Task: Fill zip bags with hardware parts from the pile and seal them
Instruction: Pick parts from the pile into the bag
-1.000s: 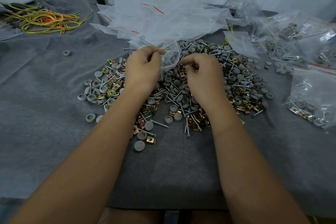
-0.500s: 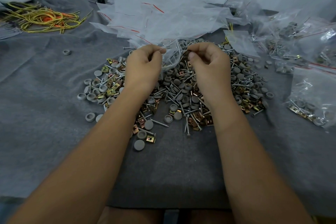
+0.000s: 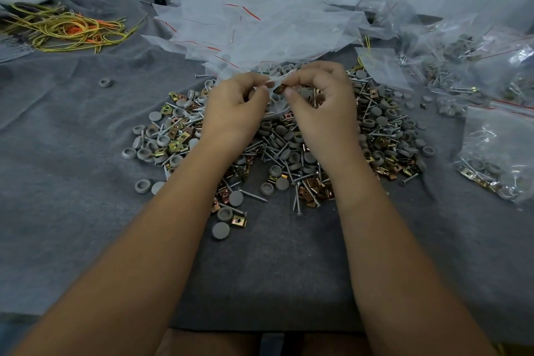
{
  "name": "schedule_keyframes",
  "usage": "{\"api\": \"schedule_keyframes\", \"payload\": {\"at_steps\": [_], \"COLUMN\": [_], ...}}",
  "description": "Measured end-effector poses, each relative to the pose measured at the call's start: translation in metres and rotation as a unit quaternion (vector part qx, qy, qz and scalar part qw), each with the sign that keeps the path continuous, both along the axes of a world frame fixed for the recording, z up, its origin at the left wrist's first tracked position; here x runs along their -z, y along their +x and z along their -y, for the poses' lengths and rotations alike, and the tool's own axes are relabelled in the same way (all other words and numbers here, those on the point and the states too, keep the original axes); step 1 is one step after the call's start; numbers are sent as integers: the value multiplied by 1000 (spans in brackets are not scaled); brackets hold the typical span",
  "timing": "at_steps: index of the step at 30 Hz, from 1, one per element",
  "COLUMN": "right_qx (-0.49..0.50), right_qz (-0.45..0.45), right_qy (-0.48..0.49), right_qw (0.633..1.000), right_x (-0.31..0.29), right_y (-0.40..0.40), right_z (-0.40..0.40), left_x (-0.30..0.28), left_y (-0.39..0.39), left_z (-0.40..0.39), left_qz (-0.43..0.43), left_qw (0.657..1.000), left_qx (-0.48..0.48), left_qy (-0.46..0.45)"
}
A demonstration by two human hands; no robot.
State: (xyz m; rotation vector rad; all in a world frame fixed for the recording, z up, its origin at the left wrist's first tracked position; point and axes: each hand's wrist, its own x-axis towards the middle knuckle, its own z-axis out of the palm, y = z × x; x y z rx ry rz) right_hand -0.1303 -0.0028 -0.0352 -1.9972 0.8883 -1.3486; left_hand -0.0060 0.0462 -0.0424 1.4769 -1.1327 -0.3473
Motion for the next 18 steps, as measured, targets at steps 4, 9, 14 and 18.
{"api": "schedule_keyframes", "payload": {"at_steps": [4, 9, 14, 18], "right_qx": [73, 86, 150, 218], "right_qz": [-107, -102, 36, 60], "right_qy": [-94, -103, -14, 57], "right_qw": [987, 986, 988, 972], "right_x": [12, 11, 1, -3], "right_y": [9, 9, 0, -7], "right_z": [0, 2, 0, 6], "left_x": [-2, -1, 1, -1], "left_y": [-1, 0, 2, 3], "left_z": [-1, 0, 1, 2], "left_qz": [-1, -12, -35, -53], "left_qw": [1000, 1000, 998, 996], "left_qx": [3, -7, -51, -72], "left_qy": [-3, -11, -8, -5]}}
